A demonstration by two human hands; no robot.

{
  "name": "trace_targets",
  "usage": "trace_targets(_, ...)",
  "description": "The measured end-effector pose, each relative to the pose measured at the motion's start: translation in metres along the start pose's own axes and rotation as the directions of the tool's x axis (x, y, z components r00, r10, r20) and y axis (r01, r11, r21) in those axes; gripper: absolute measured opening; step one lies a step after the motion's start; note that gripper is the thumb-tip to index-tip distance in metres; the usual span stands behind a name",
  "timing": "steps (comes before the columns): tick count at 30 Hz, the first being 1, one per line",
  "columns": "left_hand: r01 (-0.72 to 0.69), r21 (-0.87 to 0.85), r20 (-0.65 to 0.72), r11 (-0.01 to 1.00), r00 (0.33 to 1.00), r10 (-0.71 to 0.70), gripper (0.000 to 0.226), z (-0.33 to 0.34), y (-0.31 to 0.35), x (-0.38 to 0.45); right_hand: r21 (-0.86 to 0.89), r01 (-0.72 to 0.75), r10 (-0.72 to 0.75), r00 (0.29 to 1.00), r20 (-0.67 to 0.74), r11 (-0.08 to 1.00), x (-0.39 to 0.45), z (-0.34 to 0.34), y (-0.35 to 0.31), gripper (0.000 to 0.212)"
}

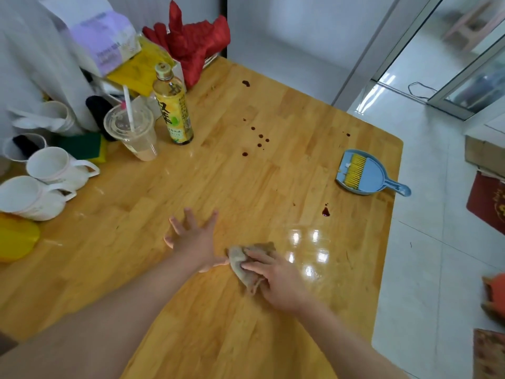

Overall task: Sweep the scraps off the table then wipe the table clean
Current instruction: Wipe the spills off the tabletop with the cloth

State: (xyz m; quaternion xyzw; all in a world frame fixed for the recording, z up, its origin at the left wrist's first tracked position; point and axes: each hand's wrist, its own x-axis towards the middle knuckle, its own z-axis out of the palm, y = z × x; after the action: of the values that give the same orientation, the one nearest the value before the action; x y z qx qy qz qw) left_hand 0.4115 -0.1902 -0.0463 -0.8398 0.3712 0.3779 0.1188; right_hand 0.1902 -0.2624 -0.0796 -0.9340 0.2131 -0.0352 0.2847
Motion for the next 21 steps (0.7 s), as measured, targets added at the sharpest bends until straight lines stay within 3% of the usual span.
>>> trace_targets(1, -0.003, 0.016, -0.005, 1.000, 1.000, 0.003, 0.126, 0.001, 0.000, 0.000, 0.016, 0.000, -0.001, 0.999, 0.039, 1.000, 0.003, -0.012, 0.013, 0.050)
trace_targets(2, -0.007, 0.040, -0.006, 0.999, 1.000, 0.007, 0.126, 0.000, -0.001, 0.000, 0.058, -0.142, 0.142, 0.990, 0.001, 0.988, 0.005, -0.022, 0.027, 0.052)
trace_targets(3, -0.014, 0.055, -0.001, 0.998, 1.000, 0.014, 0.125, -0.002, -0.002, 0.000, 0.142, -0.371, 0.385, 0.919, -0.084, 0.918, 0.007, -0.032, 0.041, 0.052)
trace_targets(4, -0.024, 0.056, 0.009, 0.998, 1.000, 0.023, 0.123, -0.005, -0.004, 0.000, 0.275, -0.578, 0.634, 0.748, -0.196, 0.768, 0.008, -0.042, 0.053, 0.052)
trace_targets(5, -0.039, 0.047, 0.020, 0.998, 0.999, 0.038, 0.121, -0.009, -0.007, 0.001, 0.437, -0.697, 0.822, 0.502, -0.270, 0.569, 0.010, -0.048, 0.057, 0.051)
trace_targets(6, -0.059, 0.029, 0.023, 0.998, 0.998, 0.058, 0.118, -0.013, -0.012, 0.003, 0.548, -0.726, 0.908, 0.291, -0.302, 0.415, 0.014, -0.047, 0.053, 0.050)
trace_targets(7, -0.076, 0.002, 0.015, 0.997, 0.997, 0.076, 0.115, -0.019, -0.019, 0.004, 0.569, -0.734, 0.921, 0.210, -0.329, 0.371, 0.024, -0.041, 0.039, 0.049)
trace_targets(8, -0.083, -0.022, -0.003, 0.996, 0.997, 0.083, 0.113, -0.024, -0.027, 0.006, 0.534, -0.738, 0.903, 0.252, -0.348, 0.412, 0.035, -0.029, 0.020, 0.047)
trace_targets(9, -0.077, -0.034, -0.029, 0.996, 0.997, 0.076, 0.112, -0.030, -0.038, 0.008, 0.471, -0.708, 0.849, 0.401, -0.345, 0.526, 0.044, -0.013, 0.000, 0.044)
trace_targets(10, -0.055, -0.036, -0.056, 0.998, 0.997, 0.053, 0.113, -0.036, -0.049, 0.009, 0.357, -0.607, 0.704, 0.633, -0.323, 0.710, 0.049, 0.005, -0.018, 0.040)
trace_targets(11, -0.025, -0.032, -0.078, 0.999, 0.997, 0.022, 0.114, -0.041, -0.061, 0.012, 0.221, -0.413, 0.460, 0.853, -0.246, 0.883, 0.050, 0.020, -0.036, 0.036)
trace_targets(12, 0.010, -0.029, -0.091, 1.000, 0.996, -0.013, 0.116, -0.046, -0.073, 0.015, 0.105, -0.181, 0.192, 0.976, -0.102, 0.978, 0.049, 0.028, -0.046, 0.035)
trace_targets(13, 0.041, -0.024, -0.089, 0.999, 0.995, -0.043, 0.118, -0.050, -0.084, 0.017, 0.068, 0.003, -0.006, 0.999, 0.034, 0.998, 0.051, 0.028, -0.045, 0.039)
trace_targets(14, 0.061, -0.021, -0.072, 0.998, 0.995, -0.062, 0.120, -0.053, -0.094, 0.019, 0.106, 0.062, -0.073, 0.992, 0.098, 0.992, 0.056, 0.019, -0.037, 0.044)
trace_targets(15, 0.066, -0.018, -0.057, 0.998, 0.996, -0.067, 0.121, -0.054, -0.101, 0.021, 0.150, 0.018, -0.031, 0.996, 0.083, 0.989, 0.062, 0.009, -0.026, 0.046)
trace_targets(16, 0.060, -0.016, -0.049, 0.998, 0.997, -0.061, 0.123, -0.055, -0.105, 0.023, 0.188, -0.107, 0.108, 0.994, 0.001, 0.976, 0.068, 0.000, -0.013, 0.047)
trace_targets(17, 0.054, -0.019, -0.045, 0.998, 0.997, -0.055, 0.123, -0.056, -0.108, 0.025, 0.243, -0.282, 0.318, 0.940, -0.124, 0.928, 0.075, -0.010, 0.003, 0.046)
trace_targets(18, 0.050, -0.026, -0.042, 0.998, 0.998, -0.051, 0.123, -0.056, -0.108, 0.026, 0.339, -0.468, 0.556, 0.796, -0.239, 0.816, 0.080, -0.018, 0.016, 0.045)
trace_targets(19, 0.047, -0.034, -0.034, 0.998, 0.998, -0.048, 0.123, -0.056, -0.106, 0.027, 0.472, -0.603, 0.761, 0.573, -0.305, 0.643, 0.085, -0.023, 0.022, 0.045)
trace_targets(20, 0.048, -0.043, -0.024, 0.998, 0.998, -0.049, 0.123, -0.057, -0.105, 0.027, 0.555, -0.667, 0.868, 0.378, -0.323, 0.497, 0.092, -0.020, 0.019, 0.045)
trace_targets(21, 0.051, -0.049, -0.019, 0.998, 0.998, -0.052, 0.123, -0.058, -0.105, 0.027, 0.567, -0.697, 0.896, 0.295, -0.332, 0.439, 0.102, -0.013, 0.004, 0.044)
